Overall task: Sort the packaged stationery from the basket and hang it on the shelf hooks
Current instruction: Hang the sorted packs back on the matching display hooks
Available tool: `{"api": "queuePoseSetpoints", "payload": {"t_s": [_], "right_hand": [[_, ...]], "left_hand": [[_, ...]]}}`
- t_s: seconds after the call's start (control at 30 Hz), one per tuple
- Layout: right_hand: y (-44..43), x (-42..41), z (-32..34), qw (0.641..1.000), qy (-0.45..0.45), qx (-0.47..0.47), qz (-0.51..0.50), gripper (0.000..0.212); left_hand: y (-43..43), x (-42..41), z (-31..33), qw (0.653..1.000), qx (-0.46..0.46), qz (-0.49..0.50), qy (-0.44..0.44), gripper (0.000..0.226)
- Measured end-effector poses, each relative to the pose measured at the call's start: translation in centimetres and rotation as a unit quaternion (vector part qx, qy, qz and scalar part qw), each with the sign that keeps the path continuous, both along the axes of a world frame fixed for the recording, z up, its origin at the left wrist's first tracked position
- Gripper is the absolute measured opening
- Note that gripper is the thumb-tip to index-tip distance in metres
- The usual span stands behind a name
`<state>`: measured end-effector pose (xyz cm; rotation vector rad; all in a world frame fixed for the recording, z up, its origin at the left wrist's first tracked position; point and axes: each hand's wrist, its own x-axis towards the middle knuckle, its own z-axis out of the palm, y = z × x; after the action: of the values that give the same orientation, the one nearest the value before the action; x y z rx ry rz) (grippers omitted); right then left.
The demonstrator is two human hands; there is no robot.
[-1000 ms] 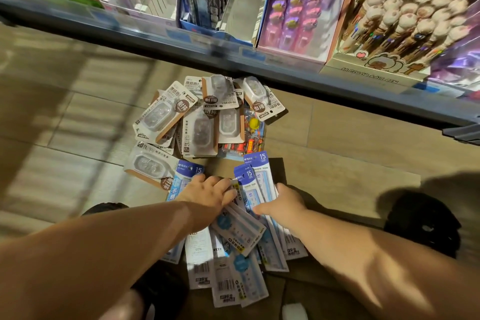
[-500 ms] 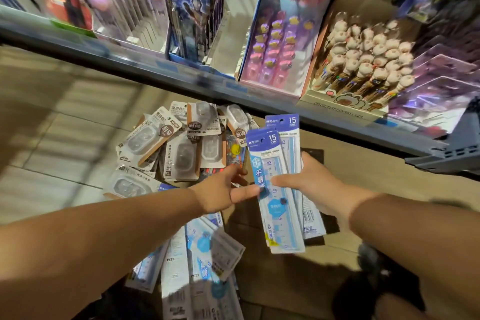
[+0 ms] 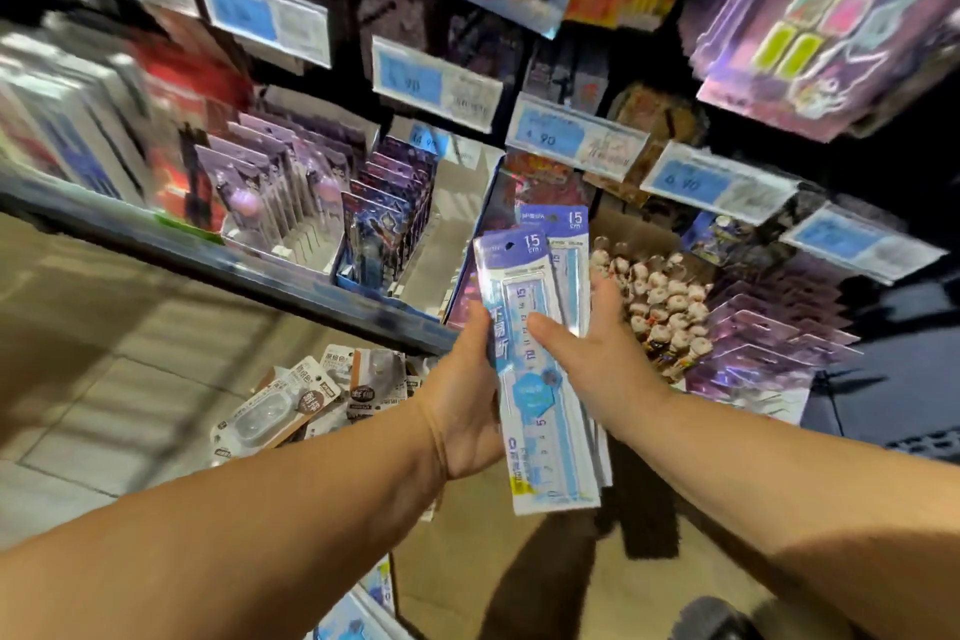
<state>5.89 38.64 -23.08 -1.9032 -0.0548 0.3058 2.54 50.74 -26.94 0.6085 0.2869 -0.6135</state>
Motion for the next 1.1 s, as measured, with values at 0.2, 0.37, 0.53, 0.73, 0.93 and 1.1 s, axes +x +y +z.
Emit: {"api": "queuePoseSetpoints", "payload": {"t_s": [0.2, 0.37, 0.53, 0.73, 0.93, 1.1], "right_hand": [[-0.5, 0.2, 3.8, 0.964, -0.129, -0.197, 0.123, 0.057], [-0.8, -0.7, 6.5, 0.965, -0.191, -0.142, 0.109, 0.050], [-0.8, -1.0, 9.9, 0.982, -0.187, 0.007, 0.035, 0.025], [-1.6, -1.7, 13.1, 0.981, -0.187, 0.048, -0.011, 0.025], [-3.5, -2.6, 15.4, 0.986, -0.156, 0.062, 0.001, 0.040], [-6.5, -3.1, 17.2, 0.977, -0.205, 0.043, -0.042, 0.014]], "left_hand": [[-0.7, -0.4, 3.7, 0.998, -0.020, 0.051, -0.014, 0.071], [-1.5, -1.6, 7.4, 0.993, -0.037, 0.098, -0.050, 0.071], [-1.6, -2.6, 11.6, 0.988, -0.019, 0.113, -0.105, 0.074], [-2.0, -3.3, 15.5, 0.981, 0.037, 0.106, -0.158, 0.073], [-2.9, -2.7, 18.2, 0.968, 0.102, 0.108, -0.200, 0.056], [-5.3, -2.4, 19.0, 0.966, 0.118, 0.090, -0.213, 0.057]]}}
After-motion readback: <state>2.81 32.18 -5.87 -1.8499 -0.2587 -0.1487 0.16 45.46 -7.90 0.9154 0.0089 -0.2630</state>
